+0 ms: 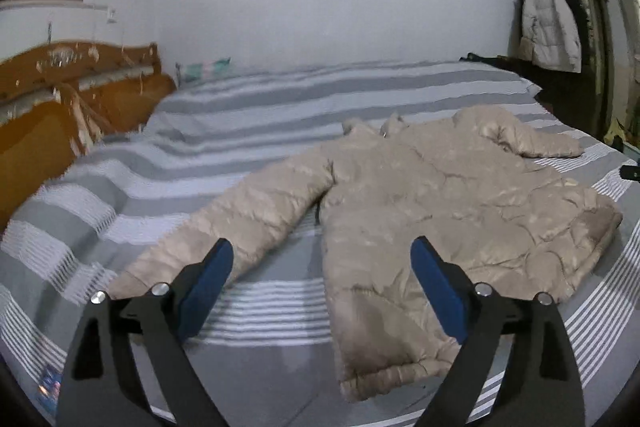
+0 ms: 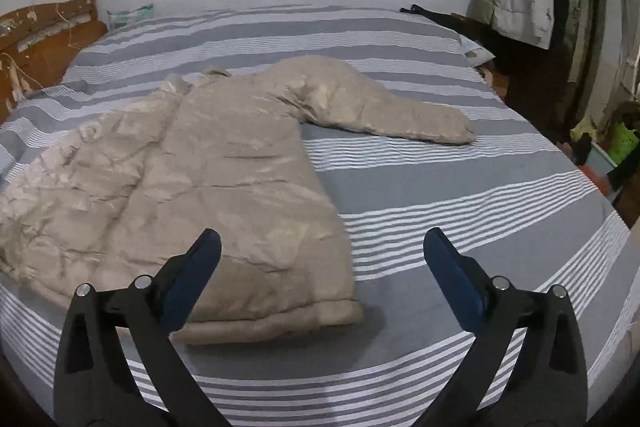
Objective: Fold large clothes
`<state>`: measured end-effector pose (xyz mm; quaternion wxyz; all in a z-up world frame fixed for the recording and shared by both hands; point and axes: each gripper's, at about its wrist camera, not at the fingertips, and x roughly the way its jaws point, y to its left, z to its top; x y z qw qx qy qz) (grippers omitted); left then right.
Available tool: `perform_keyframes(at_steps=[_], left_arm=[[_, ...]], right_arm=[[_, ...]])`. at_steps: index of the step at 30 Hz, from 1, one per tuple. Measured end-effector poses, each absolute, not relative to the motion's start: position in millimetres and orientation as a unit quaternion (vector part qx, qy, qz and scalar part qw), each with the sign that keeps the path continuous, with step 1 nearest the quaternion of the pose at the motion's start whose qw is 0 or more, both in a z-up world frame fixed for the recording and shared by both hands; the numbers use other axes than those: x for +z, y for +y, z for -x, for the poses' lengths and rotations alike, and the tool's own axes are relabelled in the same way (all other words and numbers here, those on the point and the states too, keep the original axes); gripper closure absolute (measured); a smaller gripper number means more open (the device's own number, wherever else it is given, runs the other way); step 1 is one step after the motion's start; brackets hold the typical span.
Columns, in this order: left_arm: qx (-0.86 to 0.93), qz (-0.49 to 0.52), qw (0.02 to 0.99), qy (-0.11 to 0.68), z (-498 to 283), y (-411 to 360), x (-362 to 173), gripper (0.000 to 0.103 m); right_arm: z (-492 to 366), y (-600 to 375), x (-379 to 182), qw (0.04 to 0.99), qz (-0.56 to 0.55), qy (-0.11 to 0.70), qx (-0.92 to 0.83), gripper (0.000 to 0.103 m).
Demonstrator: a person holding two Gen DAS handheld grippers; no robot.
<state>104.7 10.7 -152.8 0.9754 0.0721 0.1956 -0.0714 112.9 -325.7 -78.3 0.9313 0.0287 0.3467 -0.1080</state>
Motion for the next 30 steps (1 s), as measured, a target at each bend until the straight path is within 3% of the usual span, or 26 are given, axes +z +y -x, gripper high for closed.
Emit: perform_keyframes(at_steps=[10,18,30], left_arm=[[-0.030,-0.115,0.978,0.170,-109,47,-145,0.005],[-0.080,-0.129,0.972,0.177,-103,127,-171,0.005],[-0.114,-0.081,0.965,0.221,-91,229,-190,0.005]], right_arm=[[-125,-285,-38,0.945,-0.014,0.321,-0.063,0.003],[-140,-262,-30,0.942,0.002,0.329,-0.065,0.003],[-169,-199,-9,0.943,0.054,0.327,-0.039,0.003]])
